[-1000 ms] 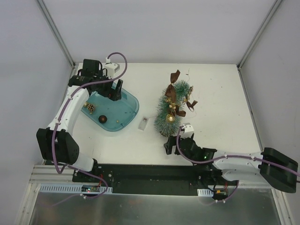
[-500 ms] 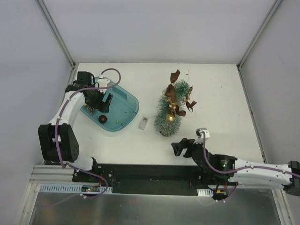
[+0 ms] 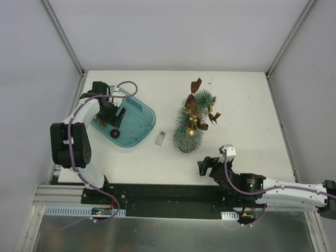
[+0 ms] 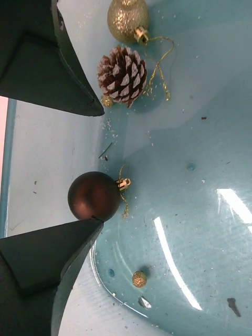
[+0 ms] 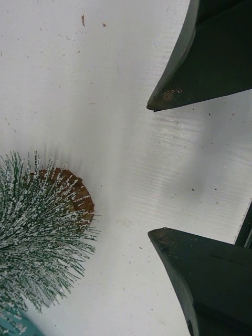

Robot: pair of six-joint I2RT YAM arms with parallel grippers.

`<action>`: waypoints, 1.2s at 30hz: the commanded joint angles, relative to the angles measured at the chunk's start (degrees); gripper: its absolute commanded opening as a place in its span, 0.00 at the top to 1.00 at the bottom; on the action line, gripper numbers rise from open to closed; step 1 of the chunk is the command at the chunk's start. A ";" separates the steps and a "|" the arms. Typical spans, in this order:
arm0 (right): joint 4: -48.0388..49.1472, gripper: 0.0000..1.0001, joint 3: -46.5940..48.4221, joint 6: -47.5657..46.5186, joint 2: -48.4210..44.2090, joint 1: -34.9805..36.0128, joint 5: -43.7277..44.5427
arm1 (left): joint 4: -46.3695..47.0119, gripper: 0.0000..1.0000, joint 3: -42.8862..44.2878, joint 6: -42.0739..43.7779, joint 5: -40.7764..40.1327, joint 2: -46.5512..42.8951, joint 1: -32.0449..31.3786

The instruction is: Decorate the small christmas tree

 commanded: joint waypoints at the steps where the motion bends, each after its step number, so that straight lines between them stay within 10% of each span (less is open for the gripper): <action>1: 2.92 0.04 2.46 -3.46 1.03 0.36 1.79 | -1.73 0.22 2.46 3.59 -1.13 1.06 -1.28; 19: 0.11 0.02 1.58 -8.56 -8.91 0.27 2.85 | -15.44 0.42 6.77 11.42 -4.56 9.41 -5.67; 27: -0.86 0.01 1.58 -8.30 -9.52 0.19 2.76 | -17.64 0.23 8.52 12.83 -4.82 7.66 -5.76; 36: -1.21 0.01 2.45 -8.38 -9.08 0.19 2.93 | -19.58 0.25 7.30 14.94 -5.09 8.62 -5.76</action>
